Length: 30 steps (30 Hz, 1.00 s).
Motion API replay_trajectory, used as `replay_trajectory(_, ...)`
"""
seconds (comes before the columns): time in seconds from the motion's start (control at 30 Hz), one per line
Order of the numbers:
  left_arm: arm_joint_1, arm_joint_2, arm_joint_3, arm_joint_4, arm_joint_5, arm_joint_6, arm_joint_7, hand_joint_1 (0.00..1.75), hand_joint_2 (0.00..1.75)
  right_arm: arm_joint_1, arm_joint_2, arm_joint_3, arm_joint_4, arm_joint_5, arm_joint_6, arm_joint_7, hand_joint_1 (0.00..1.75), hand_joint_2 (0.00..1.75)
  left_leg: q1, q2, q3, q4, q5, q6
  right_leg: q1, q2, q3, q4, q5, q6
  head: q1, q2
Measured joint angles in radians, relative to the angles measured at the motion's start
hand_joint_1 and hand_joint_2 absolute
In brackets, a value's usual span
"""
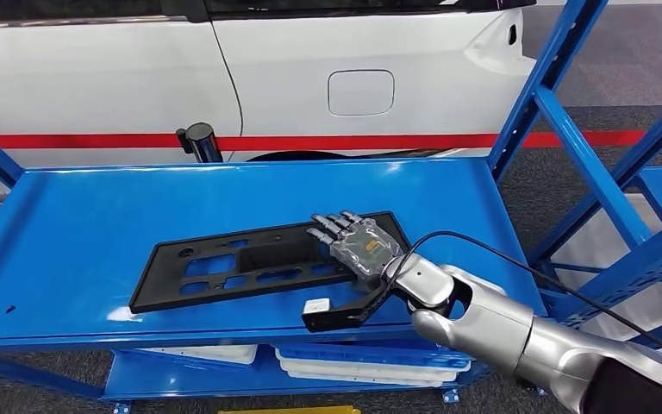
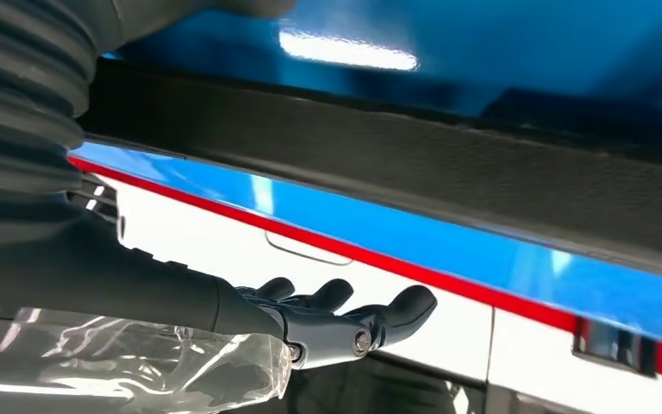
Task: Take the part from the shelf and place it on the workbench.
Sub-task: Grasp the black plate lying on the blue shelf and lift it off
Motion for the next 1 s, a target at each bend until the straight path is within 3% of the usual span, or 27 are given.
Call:
replay_trajectory(0.07,0.0,-0.003,0.0,0.001,0.0,0.0,0.0,0.0,0.0,-0.007,-0.009,0.001,0.008,-0.009,0.018,0.004,1.75,1.75,0.002,0.001,0.003,-0.006,0.006,0.013,-0.003,-0.001,-0.019,0.047,-0.032,0.01,0.0,0.0)
replay_trajectory(0.17,0.0,-0.006,0.0,0.001,0.003,0.0,0.0,0.0,0.0,-0.013,-0.022,0.005,0.022,-0.023,0.041,0.008,1.75,1.75,0.001,0.001,0.002,-0.008,0.009,0.023,-0.003,-0.002,-0.111,0.247,-0.127,0.017,0.001,0.0)
replay_trajectory(0.2,0.0,-0.006,0.0,0.002,0.004,0.001,0.0,0.0,0.0,-0.014,-0.024,0.007,0.026,-0.025,0.044,0.008,1.75,1.75,0.0,0.001,0.002,-0.008,0.009,0.024,-0.003,-0.002,-0.135,0.295,-0.139,0.018,0.001,0.0)
replay_trajectory(0.23,0.0,-0.007,0.0,0.002,0.006,0.003,0.0,0.0,0.0,-0.017,-0.025,0.009,0.029,-0.026,0.045,0.008,1.75,1.75,-0.001,0.001,0.002,-0.007,0.009,0.024,-0.003,-0.002,-0.141,0.307,-0.133,0.018,0.001,0.0)
replay_trajectory(0.27,0.0,-0.008,0.0,0.002,0.007,0.006,0.002,0.0,0.0,-0.021,-0.026,0.01,0.031,-0.026,0.045,0.008,1.75,1.75,-0.001,0.0,0.003,-0.007,0.009,0.024,-0.003,-0.003,-0.123,0.272,-0.108,0.017,0.001,0.0)
replay_trajectory(0.33,-0.001,-0.011,0.0,0.002,0.009,0.013,0.006,0.0,0.0,-0.032,-0.027,0.012,0.034,-0.029,0.045,0.007,1.75,1.75,-0.002,-0.001,0.007,-0.006,0.008,0.022,-0.003,-0.003,-0.048,0.124,-0.041,0.012,0.001,0.0)
replay_trajectory(0.4,-0.002,-0.015,0.0,0.002,0.01,0.018,0.01,0.0,0.0,-0.042,-0.029,0.015,0.036,-0.032,0.042,0.005,1.75,1.75,-0.006,-0.003,0.006,-0.004,0.006,0.015,0.001,-0.003,0.005,0.018,-0.008,0.004,0.0,0.0)
replay_trajectory(0.5,-0.003,-0.016,0.0,0.005,0.012,0.021,0.014,0.0,0.0,-0.052,-0.03,0.017,0.038,-0.036,0.032,-0.003,1.75,1.75,-0.007,-0.004,0.004,-0.004,0.005,0.0,0.002,-0.003,0.011,-0.002,-0.003,-0.011,0.0,0.0)
replay_trajectory(0.57,-0.004,-0.016,0.0,0.006,0.013,0.021,0.015,0.0,0.0,-0.058,-0.03,0.02,0.038,-0.044,0.016,-0.014,1.75,1.75,-0.005,-0.003,-0.013,0.034,-0.021,-0.012,-0.003,-0.006,0.012,-0.006,0.001,-0.021,-0.002,0.0)
replay_trajectory(0.67,-0.012,-0.016,0.0,0.007,0.016,0.024,0.017,0.0,0.0,-0.059,-0.029,0.026,0.039,-0.079,-0.028,-0.04,1.75,1.75,0.0,-0.002,-0.105,0.236,-0.119,-0.029,-0.006,-0.012,0.01,-0.007,0.003,-0.028,-0.005,0.0)
replay_trajectory(0.7,-0.015,-0.015,0.0,0.008,0.017,0.026,0.017,0.0,0.0,-0.057,-0.028,0.027,0.038,-0.094,-0.042,-0.048,1.75,1.75,0.001,-0.002,-0.131,0.294,-0.138,-0.032,-0.006,-0.013,0.009,-0.006,0.003,-0.028,-0.005,0.0)
replay_trajectory(0.73,-0.017,-0.015,0.0,0.008,0.018,0.027,0.017,0.0,0.0,-0.054,-0.027,0.028,0.038,-0.109,-0.054,-0.055,1.75,1.75,0.002,-0.002,-0.138,0.313,-0.136,-0.034,-0.006,-0.014,0.01,-0.006,0.003,-0.027,-0.006,0.0)
replay_trajectory(0.77,-0.017,-0.014,0.0,0.008,0.019,0.028,0.017,0.0,0.0,-0.051,-0.025,0.028,0.036,-0.124,-0.066,-0.06,1.75,1.75,0.004,-0.002,-0.126,0.289,-0.114,-0.035,-0.007,-0.013,0.01,-0.006,0.003,-0.027,-0.006,0.0)
replay_trajectory(0.87,-0.012,-0.012,0.0,0.009,0.022,0.03,0.018,0.0,0.0,-0.048,-0.022,0.023,0.02,-0.178,-0.11,-0.079,1.75,1.75,0.008,-0.002,-0.032,0.075,-0.017,-0.032,-0.004,-0.008,0.01,-0.004,0.002,-0.021,-0.006,0.0)
replay_trajectory(0.93,-0.011,-0.012,0.0,0.009,0.021,0.031,0.016,0.0,0.0,-0.048,-0.017,0.014,-0.002,-0.238,-0.144,-0.096,1.75,1.75,0.006,-0.002,-0.007,0.006,0.002,-0.022,0.0,-0.004,0.002,-0.003,0.004,-0.012,-0.005,0.0)
replay_trajectory(1.0,-0.012,-0.012,0.0,0.009,0.021,0.031,0.015,0.0,0.0,-0.048,-0.011,0.003,-0.029,-0.314,-0.171,-0.115,1.75,1.75,0.003,-0.003,-0.008,0.002,0.004,-0.007,0.0,-0.003,-0.004,-0.004,0.006,-0.001,-0.004,0.0)
